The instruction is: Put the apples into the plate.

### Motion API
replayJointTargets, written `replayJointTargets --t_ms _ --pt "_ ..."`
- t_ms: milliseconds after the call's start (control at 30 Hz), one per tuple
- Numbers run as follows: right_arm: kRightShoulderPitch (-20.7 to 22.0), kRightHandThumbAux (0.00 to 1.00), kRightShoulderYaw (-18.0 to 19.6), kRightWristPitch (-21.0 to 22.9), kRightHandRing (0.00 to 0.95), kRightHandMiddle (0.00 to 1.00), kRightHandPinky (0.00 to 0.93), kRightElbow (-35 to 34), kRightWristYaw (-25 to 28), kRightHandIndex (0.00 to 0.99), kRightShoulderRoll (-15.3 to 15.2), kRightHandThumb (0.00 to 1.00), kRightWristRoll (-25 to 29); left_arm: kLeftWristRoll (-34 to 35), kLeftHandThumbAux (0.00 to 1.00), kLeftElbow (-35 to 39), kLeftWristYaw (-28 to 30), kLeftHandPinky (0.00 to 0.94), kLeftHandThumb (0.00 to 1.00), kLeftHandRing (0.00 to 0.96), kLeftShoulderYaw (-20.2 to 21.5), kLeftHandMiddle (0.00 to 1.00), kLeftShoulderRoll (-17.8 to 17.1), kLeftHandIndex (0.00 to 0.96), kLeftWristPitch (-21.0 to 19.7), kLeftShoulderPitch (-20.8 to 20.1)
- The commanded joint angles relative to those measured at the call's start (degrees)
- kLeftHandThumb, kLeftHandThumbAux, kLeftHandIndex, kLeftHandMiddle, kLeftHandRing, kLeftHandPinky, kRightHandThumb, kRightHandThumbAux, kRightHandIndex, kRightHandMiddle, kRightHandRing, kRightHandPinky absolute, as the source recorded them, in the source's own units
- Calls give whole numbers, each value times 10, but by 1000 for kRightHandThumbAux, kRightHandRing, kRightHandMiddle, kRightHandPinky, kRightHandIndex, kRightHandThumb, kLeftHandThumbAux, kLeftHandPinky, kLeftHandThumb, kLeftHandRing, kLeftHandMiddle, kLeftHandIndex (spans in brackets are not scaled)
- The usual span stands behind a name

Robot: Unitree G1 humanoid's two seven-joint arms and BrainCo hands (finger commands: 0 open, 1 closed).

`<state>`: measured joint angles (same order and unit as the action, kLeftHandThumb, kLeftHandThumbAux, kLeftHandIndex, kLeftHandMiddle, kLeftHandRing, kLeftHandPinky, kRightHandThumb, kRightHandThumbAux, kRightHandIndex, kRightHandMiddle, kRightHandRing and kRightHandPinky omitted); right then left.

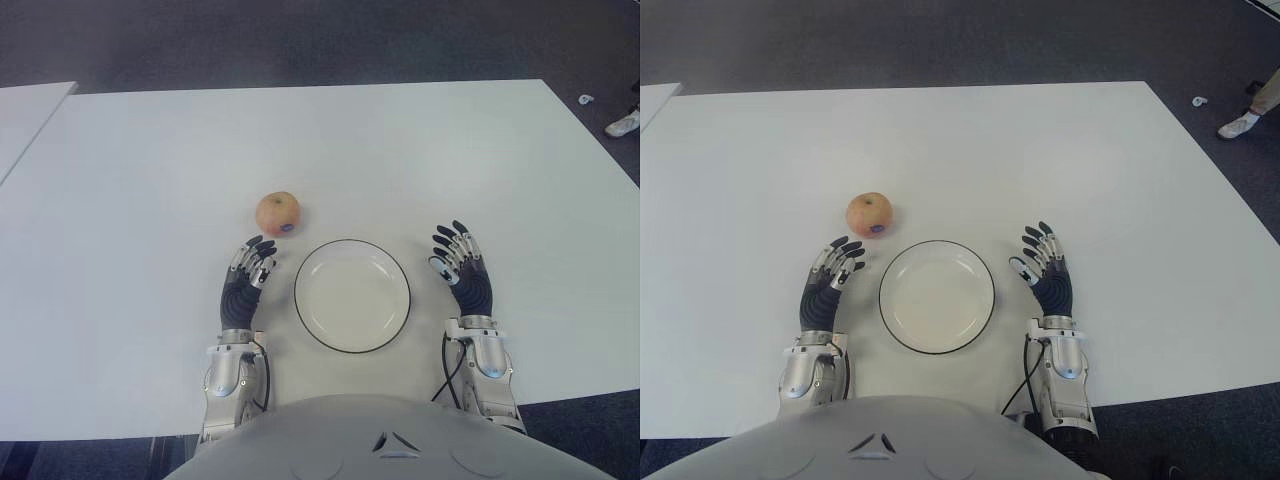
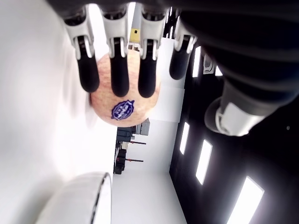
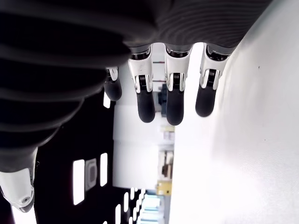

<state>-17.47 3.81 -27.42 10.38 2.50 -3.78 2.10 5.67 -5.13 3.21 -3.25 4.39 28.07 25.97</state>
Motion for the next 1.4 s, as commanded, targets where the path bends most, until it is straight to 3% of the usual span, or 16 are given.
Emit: replayJointTargets --t_ms 33,433,567,867,1000,1133,1400 --pt "-37 566 -4 49 207 205 235 38 4 86 5 314 -1 -7 565 -11 2 290 355 279 -4 274 2 202 -6 4" --pt "-34 570 -3 52 200 211 182 39 1 92 7 312 -2 -16 552 -12 -4 293 347 275 -1 270 3 221 -11 2" --pt "-31 571 -2 51 200 209 226 43 -1 90 7 316 -4 -17 548 -14 -4 285 344 270 -1 267 3 221 -11 0" --pt "-28 570 -2 44 208 212 225 49 -1 85 6 318 -5 -42 528 -8 -15 280 326 258 -1 255 1 209 7 -1" --pt "-26 572 -1 41 209 212 226 54 3 84 4 311 -2 -100 520 -8 -47 275 324 254 8 246 -5 189 61 -5" --pt "-25 572 -1 55 205 207 221 53 5 84 3 303 1 -229 511 22 -114 230 322 233 35 230 -31 172 132 -15" --pt "-20 576 0 65 203 207 211 58 0 87 3 300 0 -410 495 55 -223 216 323 214 69 215 -75 149 185 -64"
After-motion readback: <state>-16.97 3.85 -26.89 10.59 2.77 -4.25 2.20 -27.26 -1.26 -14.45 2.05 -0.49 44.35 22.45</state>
